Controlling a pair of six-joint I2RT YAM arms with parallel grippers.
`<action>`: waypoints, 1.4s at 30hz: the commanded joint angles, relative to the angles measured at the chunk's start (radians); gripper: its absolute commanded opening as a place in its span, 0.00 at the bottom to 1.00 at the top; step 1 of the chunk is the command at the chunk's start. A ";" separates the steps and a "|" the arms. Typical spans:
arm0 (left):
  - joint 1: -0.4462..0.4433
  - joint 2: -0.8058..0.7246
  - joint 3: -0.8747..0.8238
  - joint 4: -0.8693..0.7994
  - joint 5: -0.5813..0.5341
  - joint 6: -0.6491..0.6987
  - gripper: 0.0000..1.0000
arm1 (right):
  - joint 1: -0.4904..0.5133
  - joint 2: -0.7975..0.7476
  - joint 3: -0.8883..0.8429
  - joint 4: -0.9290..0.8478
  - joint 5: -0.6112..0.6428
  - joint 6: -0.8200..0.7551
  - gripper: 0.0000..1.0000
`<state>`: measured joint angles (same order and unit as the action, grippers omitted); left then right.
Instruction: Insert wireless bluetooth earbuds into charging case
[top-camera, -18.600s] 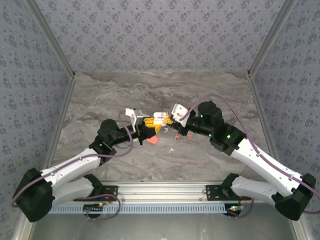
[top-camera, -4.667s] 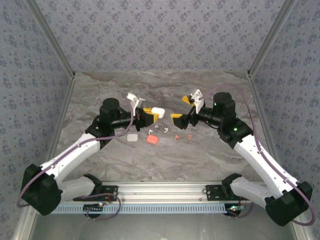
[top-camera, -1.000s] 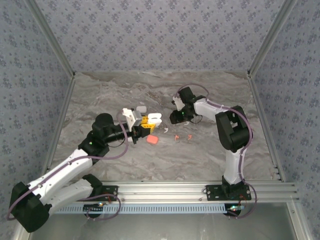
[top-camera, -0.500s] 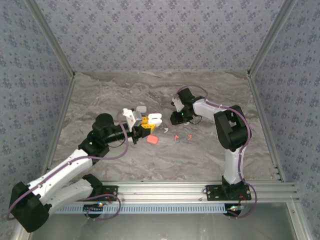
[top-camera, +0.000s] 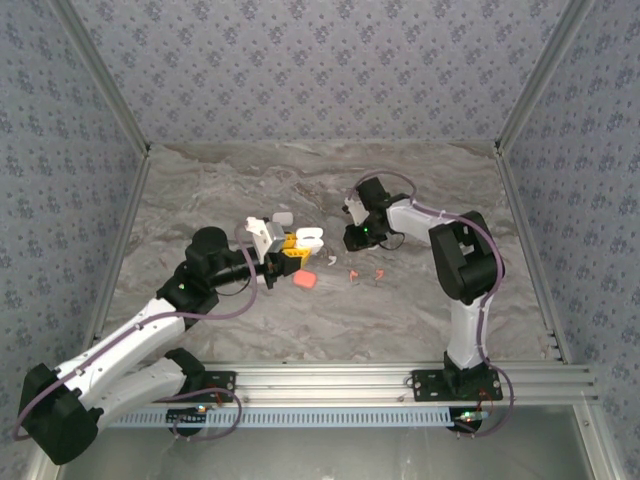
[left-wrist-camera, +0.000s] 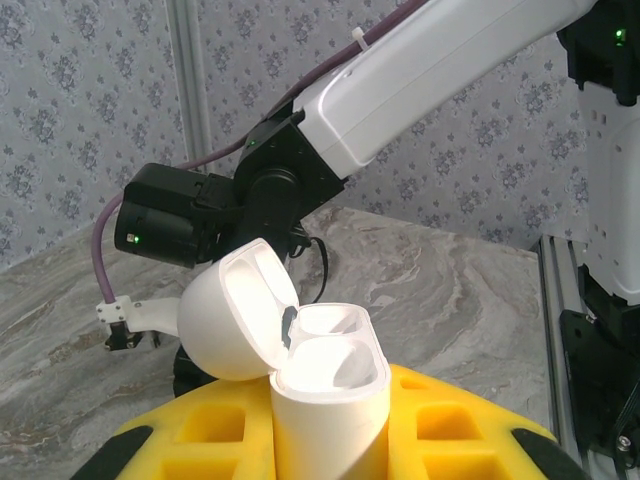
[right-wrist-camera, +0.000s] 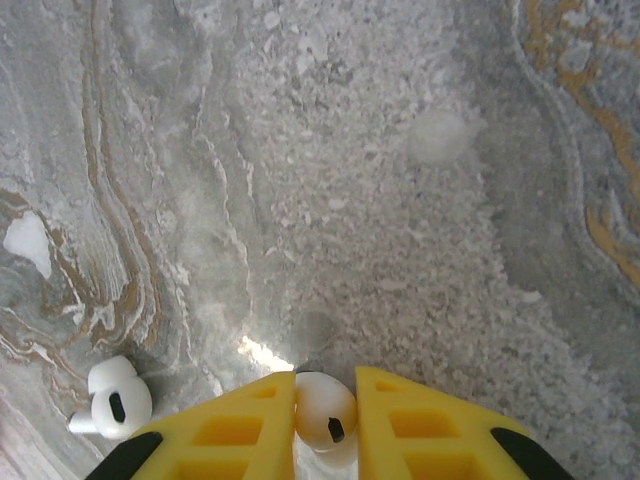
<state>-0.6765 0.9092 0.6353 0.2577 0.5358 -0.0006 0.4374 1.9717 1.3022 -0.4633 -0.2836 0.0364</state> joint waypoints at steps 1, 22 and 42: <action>-0.007 -0.020 0.009 0.020 -0.002 -0.004 0.00 | 0.007 -0.096 -0.038 0.002 0.020 0.002 0.21; -0.024 0.058 0.000 0.149 0.016 -0.068 0.00 | 0.153 -0.891 -0.292 0.223 0.058 -0.033 0.21; -0.030 0.089 0.026 0.139 0.026 -0.061 0.00 | 0.422 -0.907 -0.291 0.403 0.135 -0.128 0.22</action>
<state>-0.7017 0.9981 0.6163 0.3565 0.5377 -0.0616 0.8467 1.0500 0.9825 -0.0948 -0.1612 -0.0704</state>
